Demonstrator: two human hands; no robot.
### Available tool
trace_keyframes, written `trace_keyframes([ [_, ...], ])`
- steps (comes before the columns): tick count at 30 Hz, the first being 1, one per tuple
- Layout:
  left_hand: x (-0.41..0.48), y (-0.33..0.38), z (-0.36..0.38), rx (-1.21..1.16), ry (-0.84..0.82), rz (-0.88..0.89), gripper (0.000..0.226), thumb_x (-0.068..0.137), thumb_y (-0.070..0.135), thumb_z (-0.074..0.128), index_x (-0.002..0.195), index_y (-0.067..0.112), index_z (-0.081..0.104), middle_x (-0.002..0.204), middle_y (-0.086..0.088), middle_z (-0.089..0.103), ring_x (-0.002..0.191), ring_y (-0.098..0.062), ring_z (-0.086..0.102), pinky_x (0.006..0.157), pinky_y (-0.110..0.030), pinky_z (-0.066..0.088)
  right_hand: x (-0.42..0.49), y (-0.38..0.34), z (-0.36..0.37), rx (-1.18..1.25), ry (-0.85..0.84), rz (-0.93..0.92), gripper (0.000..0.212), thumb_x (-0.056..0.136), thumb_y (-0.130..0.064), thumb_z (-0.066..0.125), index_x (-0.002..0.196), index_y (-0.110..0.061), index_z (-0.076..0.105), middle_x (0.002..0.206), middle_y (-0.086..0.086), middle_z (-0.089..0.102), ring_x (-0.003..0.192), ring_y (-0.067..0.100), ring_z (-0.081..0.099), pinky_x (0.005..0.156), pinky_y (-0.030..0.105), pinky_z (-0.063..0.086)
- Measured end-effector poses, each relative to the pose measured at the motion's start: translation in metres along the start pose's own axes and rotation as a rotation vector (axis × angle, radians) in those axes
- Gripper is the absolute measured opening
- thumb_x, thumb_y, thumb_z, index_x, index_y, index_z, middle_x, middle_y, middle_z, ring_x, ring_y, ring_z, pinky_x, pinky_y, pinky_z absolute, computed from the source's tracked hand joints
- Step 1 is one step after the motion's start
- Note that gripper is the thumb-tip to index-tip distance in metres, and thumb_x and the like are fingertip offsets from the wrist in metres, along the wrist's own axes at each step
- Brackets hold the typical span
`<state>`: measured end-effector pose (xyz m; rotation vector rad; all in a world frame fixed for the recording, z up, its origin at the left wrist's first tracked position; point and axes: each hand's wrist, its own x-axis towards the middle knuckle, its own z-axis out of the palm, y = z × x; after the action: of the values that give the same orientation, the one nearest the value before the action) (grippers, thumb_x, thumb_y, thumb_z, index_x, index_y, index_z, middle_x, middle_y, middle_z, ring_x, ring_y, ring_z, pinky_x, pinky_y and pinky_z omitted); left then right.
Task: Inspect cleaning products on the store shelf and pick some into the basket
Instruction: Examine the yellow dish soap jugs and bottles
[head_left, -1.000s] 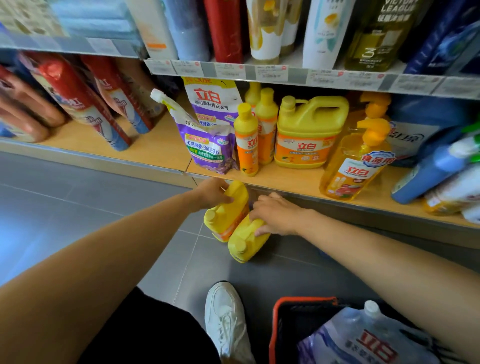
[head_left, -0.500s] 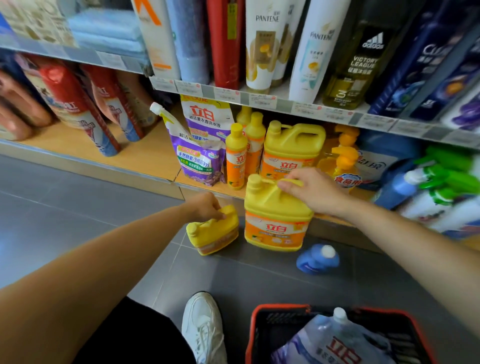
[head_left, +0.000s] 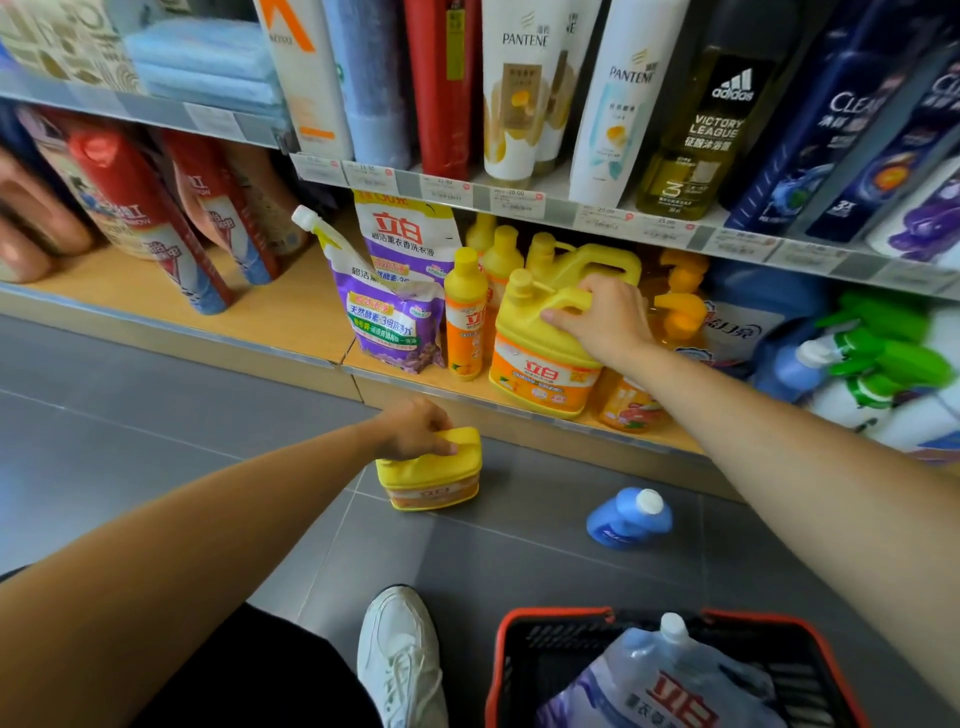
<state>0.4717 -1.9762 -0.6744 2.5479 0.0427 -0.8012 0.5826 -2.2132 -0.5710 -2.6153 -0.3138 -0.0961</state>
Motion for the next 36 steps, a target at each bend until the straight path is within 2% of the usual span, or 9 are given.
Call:
trace_keyframes([
  [8,0.002,0.005,-0.001,0.019,-0.035,-0.006,0.043,0.096,0.038,0.066,0.132,0.014,0.061,0.127,-0.006,0.063,0.109,-0.019,0.057,0.094,-0.031,0.05,-0.01,0.008,-0.015,-0.211,-0.127,-0.223,0.068,0.086,-0.048,0.072,0.14,-0.012,0.05,0.138,0.01,0.053,0.129,0.032,0.047,0.104,0.044,0.039],
  [13,-0.009,0.015,0.001,0.068,-0.074,-0.017,0.038,0.099,0.039,0.062,0.125,0.011,0.062,0.123,-0.01,0.064,0.104,-0.02,0.057,0.085,-0.03,0.047,-0.055,0.042,-0.051,-0.104,0.145,-0.402,0.052,0.081,-0.031,0.079,0.127,-0.014,0.061,0.121,0.005,0.059,0.113,0.025,0.05,0.093,0.035,0.039],
  [16,-0.022,0.028,-0.007,0.073,-0.075,-0.011,0.043,0.097,0.043,0.062,0.127,0.013,0.059,0.125,-0.008,0.063,0.109,-0.022,0.058,0.091,-0.034,0.05,-0.075,0.076,-0.064,-0.026,0.219,-0.261,0.053,0.076,-0.026,0.083,0.122,-0.013,0.06,0.117,0.007,0.055,0.11,0.026,0.05,0.089,0.029,0.038],
  [19,-0.04,0.047,-0.021,0.119,-0.046,0.05,0.062,0.081,0.052,0.079,0.127,0.018,0.056,0.118,0.001,0.06,0.105,-0.018,0.058,0.085,-0.03,0.053,-0.082,0.108,-0.068,0.06,0.141,-0.064,0.071,0.074,-0.027,0.087,0.132,-0.013,0.05,0.127,0.01,0.051,0.119,0.029,0.052,0.094,0.038,0.045],
  [22,-0.059,0.07,-0.033,0.284,0.135,0.156,0.078,0.064,0.052,0.091,0.124,0.018,0.055,0.117,0.0,0.061,0.099,-0.016,0.055,0.077,-0.027,0.051,-0.078,0.124,-0.067,0.121,0.006,-0.005,0.086,0.073,-0.028,0.088,0.143,-0.014,0.042,0.14,0.01,0.051,0.128,0.028,0.05,0.102,0.042,0.043],
  [24,-0.071,0.085,-0.038,0.347,0.258,0.234,0.083,0.062,0.049,0.093,0.128,0.017,0.054,0.123,-0.002,0.059,0.107,-0.019,0.052,0.086,-0.03,0.051,-0.074,0.128,-0.062,0.148,-0.053,-0.012,0.086,0.072,-0.026,0.089,0.144,-0.012,0.043,0.142,0.011,0.052,0.13,0.029,0.049,0.104,0.042,0.041],
  [28,-0.089,0.11,-0.044,0.377,0.402,0.421,0.076,0.067,0.045,0.092,0.128,0.013,0.058,0.131,-0.008,0.062,0.119,-0.027,0.054,0.096,-0.043,0.054,-0.066,0.129,-0.053,0.181,-0.043,0.021,0.079,0.073,-0.024,0.087,0.14,-0.014,0.048,0.138,0.012,0.051,0.129,0.029,0.048,0.103,0.042,0.042],
  [31,-0.089,0.124,-0.05,0.408,0.439,0.428,0.076,0.07,0.047,0.089,0.13,0.012,0.058,0.132,-0.009,0.061,0.122,-0.027,0.053,0.098,-0.045,0.052,-0.06,0.13,-0.048,0.227,-0.037,0.037,0.08,0.075,-0.024,0.086,0.144,-0.015,0.046,0.14,0.011,0.053,0.129,0.028,0.05,0.105,0.048,0.044],
  [36,-0.071,0.14,-0.055,0.393,0.512,0.417,0.067,0.071,0.042,0.09,0.123,0.01,0.06,0.117,-0.014,0.065,0.106,-0.029,0.058,0.084,-0.04,0.054,-0.056,0.134,-0.043,0.267,-0.004,0.015,0.074,0.076,-0.024,0.086,0.14,-0.016,0.051,0.136,0.008,0.06,0.126,0.028,0.056,0.101,0.052,0.048],
])
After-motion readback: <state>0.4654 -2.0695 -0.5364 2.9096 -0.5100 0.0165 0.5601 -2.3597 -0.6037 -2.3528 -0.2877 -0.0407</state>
